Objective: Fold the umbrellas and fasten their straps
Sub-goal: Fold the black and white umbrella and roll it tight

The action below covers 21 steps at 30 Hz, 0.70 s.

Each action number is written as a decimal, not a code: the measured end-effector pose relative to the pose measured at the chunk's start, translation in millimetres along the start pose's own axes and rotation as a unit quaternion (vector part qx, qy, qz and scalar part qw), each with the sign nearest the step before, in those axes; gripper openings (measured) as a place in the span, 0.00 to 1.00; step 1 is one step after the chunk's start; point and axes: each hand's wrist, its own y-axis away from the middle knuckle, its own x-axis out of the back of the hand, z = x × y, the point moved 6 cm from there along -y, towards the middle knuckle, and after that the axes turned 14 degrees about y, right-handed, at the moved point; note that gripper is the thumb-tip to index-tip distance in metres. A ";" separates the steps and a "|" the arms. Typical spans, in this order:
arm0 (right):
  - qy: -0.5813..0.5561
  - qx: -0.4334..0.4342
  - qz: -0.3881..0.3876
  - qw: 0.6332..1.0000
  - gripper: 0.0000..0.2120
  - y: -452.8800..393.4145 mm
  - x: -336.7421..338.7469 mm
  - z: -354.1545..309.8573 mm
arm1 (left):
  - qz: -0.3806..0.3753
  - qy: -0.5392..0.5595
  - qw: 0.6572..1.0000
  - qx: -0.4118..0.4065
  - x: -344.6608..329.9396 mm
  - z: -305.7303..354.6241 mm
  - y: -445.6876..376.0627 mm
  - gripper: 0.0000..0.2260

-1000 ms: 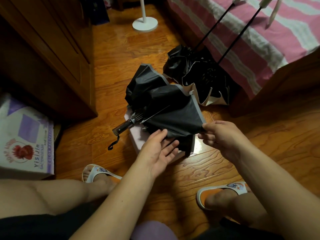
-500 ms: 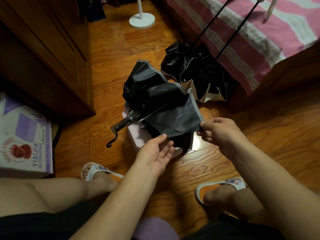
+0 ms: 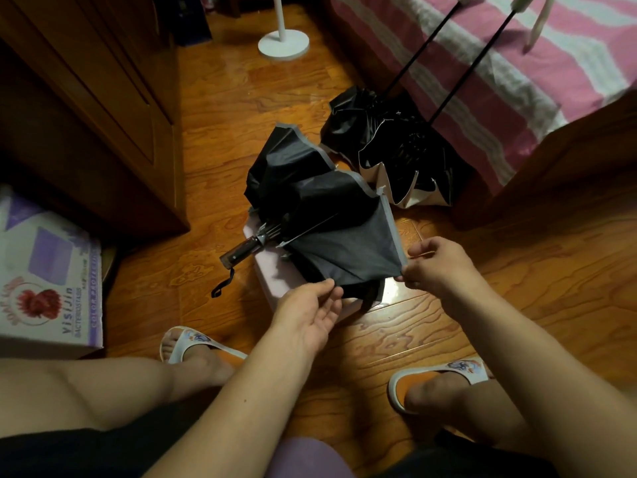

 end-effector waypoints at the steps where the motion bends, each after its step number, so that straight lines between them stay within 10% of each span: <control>1: 0.097 0.014 0.009 0.995 0.16 -3.2 0.4 -2.3 | 0.003 -0.017 1.000 0.005 1.4 -2.8 -3.4 0.03; 4: 0.262 0.099 0.082 0.956 0.23 -13.4 -1.5 -32.8 | -0.001 -0.068 0.998 0.014 5.1 -12.4 -16.5 0.02; 12: 0.237 0.251 0.095 0.934 0.42 -54.3 -34.3 -112.9 | -0.007 -0.275 0.958 -0.085 28.0 12.2 -31.7 0.08; 16: 0.227 0.305 0.020 0.925 0.35 -51.5 -42.9 -119.5 | 0.007 -0.267 0.943 -0.198 37.3 63.8 -12.9 0.05; 21: 0.360 0.315 0.105 0.872 0.28 -51.6 -46.2 -121.5 | -0.050 -0.228 0.911 -0.340 -9.8 133.3 -11.4 0.10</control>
